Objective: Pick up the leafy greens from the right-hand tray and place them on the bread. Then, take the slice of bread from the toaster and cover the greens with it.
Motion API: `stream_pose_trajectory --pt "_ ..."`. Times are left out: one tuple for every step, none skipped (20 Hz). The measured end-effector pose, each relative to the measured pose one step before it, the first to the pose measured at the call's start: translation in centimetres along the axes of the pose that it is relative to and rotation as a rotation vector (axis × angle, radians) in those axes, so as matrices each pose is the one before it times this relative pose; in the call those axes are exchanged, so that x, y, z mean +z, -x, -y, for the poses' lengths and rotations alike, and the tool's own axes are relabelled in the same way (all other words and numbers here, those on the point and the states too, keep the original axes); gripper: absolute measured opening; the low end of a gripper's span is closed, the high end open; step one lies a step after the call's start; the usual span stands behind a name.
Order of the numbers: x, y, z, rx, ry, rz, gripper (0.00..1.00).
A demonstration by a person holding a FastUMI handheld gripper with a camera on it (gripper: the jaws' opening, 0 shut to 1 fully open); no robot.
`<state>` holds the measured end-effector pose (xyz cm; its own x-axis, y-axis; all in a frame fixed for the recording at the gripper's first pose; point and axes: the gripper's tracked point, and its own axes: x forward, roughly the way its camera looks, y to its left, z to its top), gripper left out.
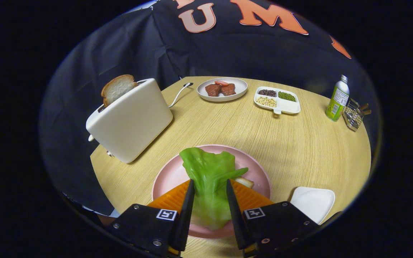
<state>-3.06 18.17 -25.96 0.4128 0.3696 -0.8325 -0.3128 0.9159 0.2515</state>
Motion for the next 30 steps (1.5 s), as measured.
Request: stream_pose_trajectory --pt "0.416 0.289 0.068 -0.00969 -0.00086 0.00909 0.56" --pt "0.624 0.351 0.194 -0.01473 0.00406 0.01544 0.61" --pt "0.720 0.367 -0.021 -0.01265 0.00565 0.01778 0.64" --pt "0.821 0.367 -0.087 -0.00759 0.00192 0.01757 0.67" --pt "0.880 0.427 -0.316 -0.00051 -0.00259 0.01506 0.68" --pt "1.052 0.490 -0.634 0.00797 -0.00487 0.01475 0.71" --pt "0.958 0.313 -0.761 0.01276 -0.00168 0.01017 0.73" --pt "1.195 0.483 -0.828 0.01339 0.00001 0.01295 0.75" --pt "1.257 0.305 -0.882 0.01333 0.00007 0.01463 0.76" --pt "1.388 0.313 -0.961 0.01628 -0.00160 0.01528 0.79" --pt "1.161 0.256 -0.986 0.01898 -0.00316 0.01138 0.80" --pt "1.221 0.199 -1.067 0.01768 -0.00547 0.00712 0.83" --pt "1.067 -0.009 -1.081 0.01815 -0.00343 0.00193 0.85" --pt "0.977 -0.107 -1.006 0.01543 -0.00188 0.00126 0.87" --pt "0.848 -0.046 -0.989 0.01487 0.00377 -0.00078 0.88" --pt "0.916 -0.363 -0.948 0.01203 0.00286 -0.00023 0.91" --pt "0.701 -0.309 -1.006 0.01430 0.00183 -0.00042 0.92" --pt "0.716 -0.365 -0.943 0.01465 -0.00726 -0.00056 0.94" --pt "0.443 -0.640 -0.859 0.01655 -0.00993 -0.01019 0.95" --pt "0.522 -0.493 -0.936 0.02025 -0.00984 -0.01081 0.95" --pt "0.472 -0.657 -0.782 0.01362 -0.00631 -0.01192 0.96" --pt "0.496 -0.519 -0.762 0.01045 -0.00239 -0.01163 0.97" --pt "0.408 -0.705 -0.707 0.00990 0.00128 -0.01283 0.97" --pt "0.351 -0.601 -0.622 0.00709 0.00202 -0.01003 0.97" --pt "0.226 -0.551 -0.591 0.00435 0.00495 -0.01331 0.97" --pt "0.312 -0.606 -0.446 0.00106 0.00279 -0.00901 0.97" --pt "0.177 -0.519 -0.492 0.00065 0.00121 -0.01206 0.97" --pt "0.318 -0.552 -0.404 0.00462 -0.00218 -0.01184 0.97" --pt "0.007 -0.481 -0.216 0.00011 -0.00577 -0.01395 0.97" --pt "0.186 -0.594 -0.304 0.00195 -0.00578 -0.01131 0.97"
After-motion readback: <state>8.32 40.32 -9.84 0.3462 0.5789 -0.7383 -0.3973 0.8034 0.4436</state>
